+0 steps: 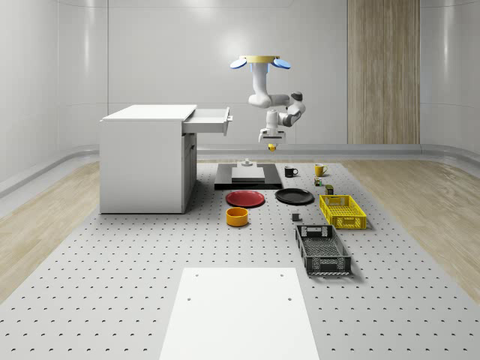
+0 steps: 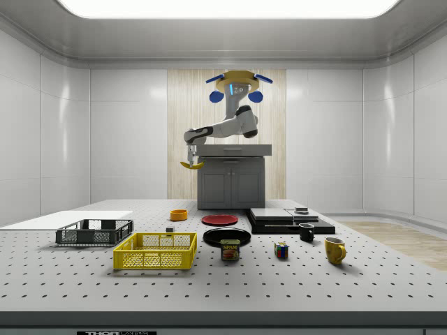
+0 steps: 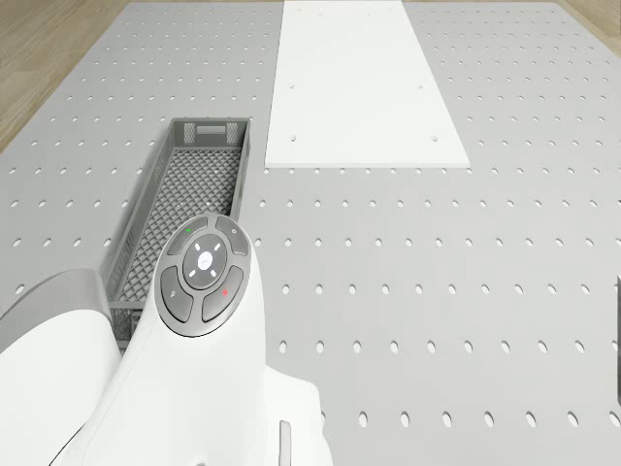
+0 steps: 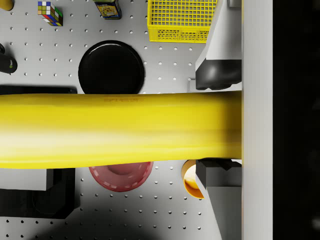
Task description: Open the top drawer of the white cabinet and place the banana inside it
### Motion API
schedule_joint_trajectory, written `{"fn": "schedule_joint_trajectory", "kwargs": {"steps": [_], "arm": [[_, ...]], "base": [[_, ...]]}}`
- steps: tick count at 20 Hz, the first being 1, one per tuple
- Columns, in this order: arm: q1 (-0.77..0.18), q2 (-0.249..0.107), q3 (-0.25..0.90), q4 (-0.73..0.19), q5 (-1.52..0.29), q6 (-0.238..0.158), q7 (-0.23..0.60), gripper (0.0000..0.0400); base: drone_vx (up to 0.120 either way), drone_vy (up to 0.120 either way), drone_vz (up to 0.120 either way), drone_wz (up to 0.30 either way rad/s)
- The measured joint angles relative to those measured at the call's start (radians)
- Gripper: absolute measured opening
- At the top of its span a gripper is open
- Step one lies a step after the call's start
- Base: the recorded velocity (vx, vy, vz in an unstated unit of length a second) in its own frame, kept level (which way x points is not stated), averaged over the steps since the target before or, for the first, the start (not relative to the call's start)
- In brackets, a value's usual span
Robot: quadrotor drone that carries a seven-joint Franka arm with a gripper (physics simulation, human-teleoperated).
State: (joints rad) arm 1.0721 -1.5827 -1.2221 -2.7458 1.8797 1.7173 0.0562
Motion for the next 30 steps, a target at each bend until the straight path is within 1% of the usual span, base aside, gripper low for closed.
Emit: {"fn": "schedule_joint_trajectory", "kwargs": {"steps": [29, 30], "arm": [[0.003, -0.008, 0.000, 0.001, -0.003, 0.008, -0.002, 0.0190], [0.003, -0.008, 0.000, 0.001, -0.004, 0.008, -0.002, 0.0190]], "base": [[-0.120, 0.000, 0.120, 0.000], [-0.120, 0.000, 0.000, 0.000]]}}
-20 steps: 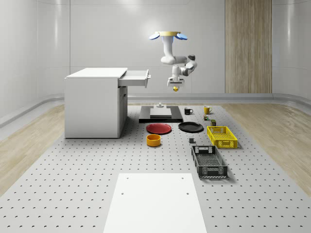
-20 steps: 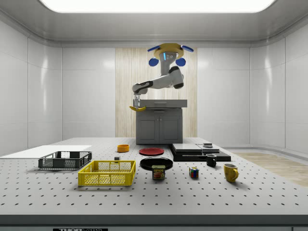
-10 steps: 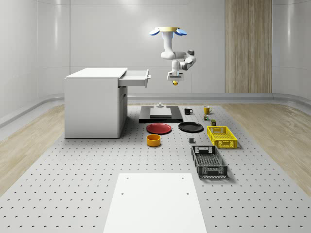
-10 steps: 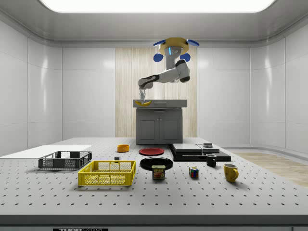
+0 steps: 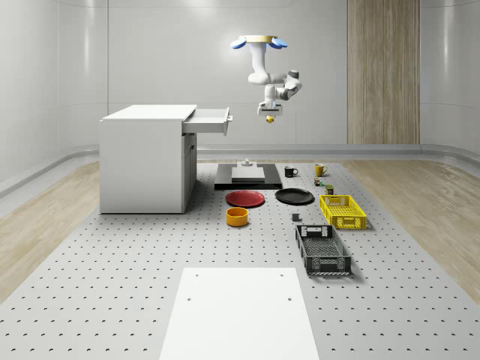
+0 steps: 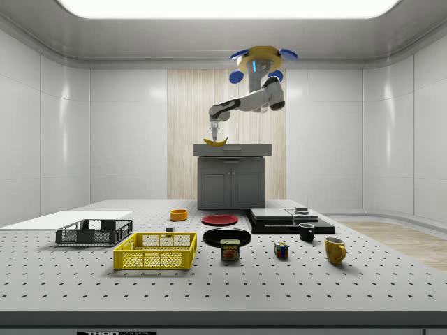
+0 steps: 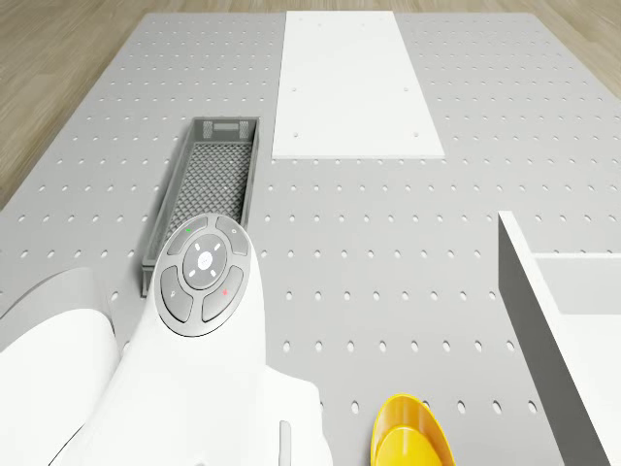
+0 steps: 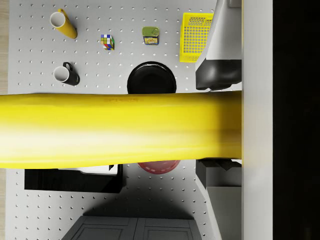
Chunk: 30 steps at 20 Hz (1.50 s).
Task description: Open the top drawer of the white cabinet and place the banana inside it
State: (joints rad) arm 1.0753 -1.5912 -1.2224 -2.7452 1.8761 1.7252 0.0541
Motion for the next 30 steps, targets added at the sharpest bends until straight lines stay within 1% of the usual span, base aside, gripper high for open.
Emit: {"fn": "schedule_joint_trajectory", "kwargs": {"steps": [5, 10, 18, 20, 30], "arm": [[0.000, -0.001, 0.000, 0.000, 0.000, 0.001, 0.000, 0.0190], [0.001, -0.002, 0.000, 0.000, -0.001, 0.001, 0.000, 0.0190], [0.001, -0.002, 0.000, 0.000, -0.001, 0.002, -0.001, 0.0190], [0.001, -0.003, 0.000, 0.000, -0.001, 0.003, -0.001, 0.0190], [0.001, -0.004, 0.000, 0.000, -0.002, 0.003, -0.001, 0.0190]], "base": [[-0.120, -0.008, 0.000, 0.000], [-0.120, -0.120, 0.000, 0.000], [-0.120, -0.120, 0.115, 0.000], [-0.120, -0.120, 0.020, 0.000], [0.000, -0.120, 0.000, 0.000]]}}
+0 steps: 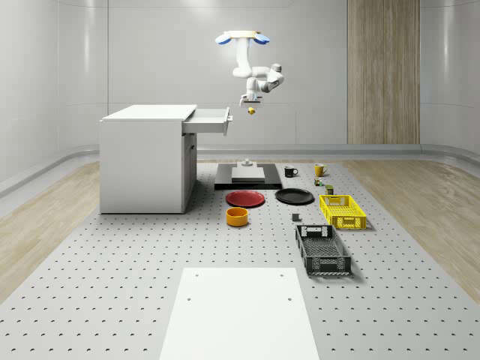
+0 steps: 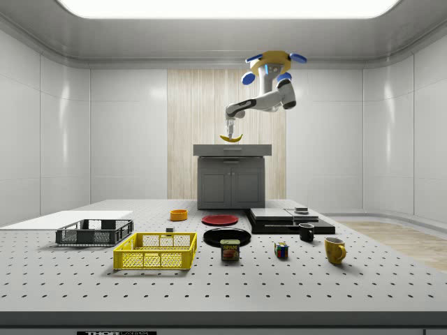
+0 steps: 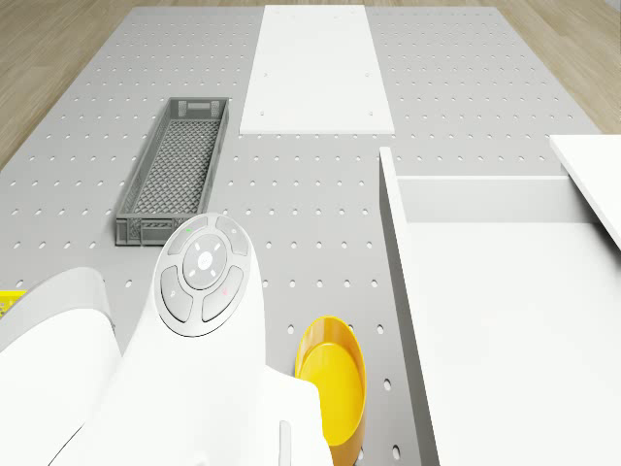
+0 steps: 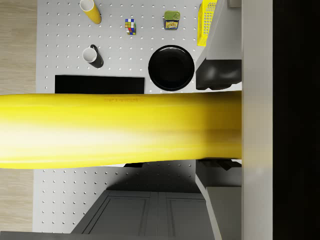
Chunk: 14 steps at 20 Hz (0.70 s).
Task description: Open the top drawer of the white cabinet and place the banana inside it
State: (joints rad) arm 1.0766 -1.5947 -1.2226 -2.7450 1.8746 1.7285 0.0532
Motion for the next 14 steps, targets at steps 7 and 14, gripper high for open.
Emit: {"fn": "schedule_joint_trajectory", "kwargs": {"steps": [7, 14], "arm": [[0.000, 0.000, 0.000, 0.000, 0.000, 0.000, 0.000, 0.0190], [0.000, -0.001, 0.000, 0.000, 0.000, 0.001, 0.000, 0.0190]], "base": [[0.000, -0.120, 0.000, 0.000], [0.000, -0.120, 0.000, 0.000]]}}
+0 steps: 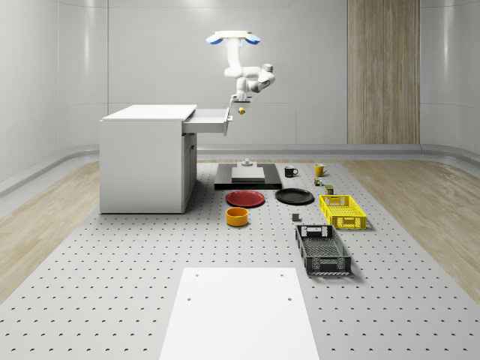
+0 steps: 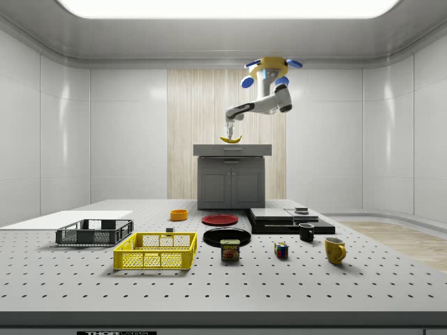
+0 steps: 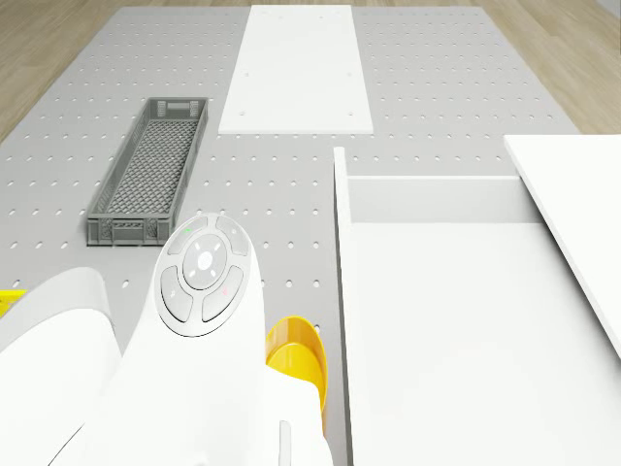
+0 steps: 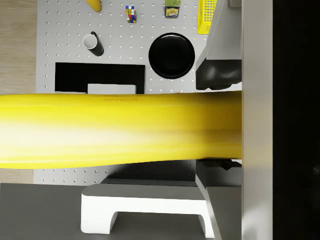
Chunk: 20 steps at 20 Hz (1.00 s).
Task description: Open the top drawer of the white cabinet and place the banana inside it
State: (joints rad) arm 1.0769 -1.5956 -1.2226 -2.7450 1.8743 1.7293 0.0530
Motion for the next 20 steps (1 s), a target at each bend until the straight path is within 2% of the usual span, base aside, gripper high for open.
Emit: {"fn": "schedule_joint_trajectory", "kwargs": {"steps": [16, 20], "arm": [[0.000, -0.001, 0.000, 0.000, 0.000, 0.001, 0.000, 0.0191], [-0.001, 0.002, 0.000, 0.000, 0.000, -0.001, 0.044, 0.0191]], "base": [[0.000, -0.120, 0.000, 0.000], [0.000, -0.120, 0.000, 0.000]]}}
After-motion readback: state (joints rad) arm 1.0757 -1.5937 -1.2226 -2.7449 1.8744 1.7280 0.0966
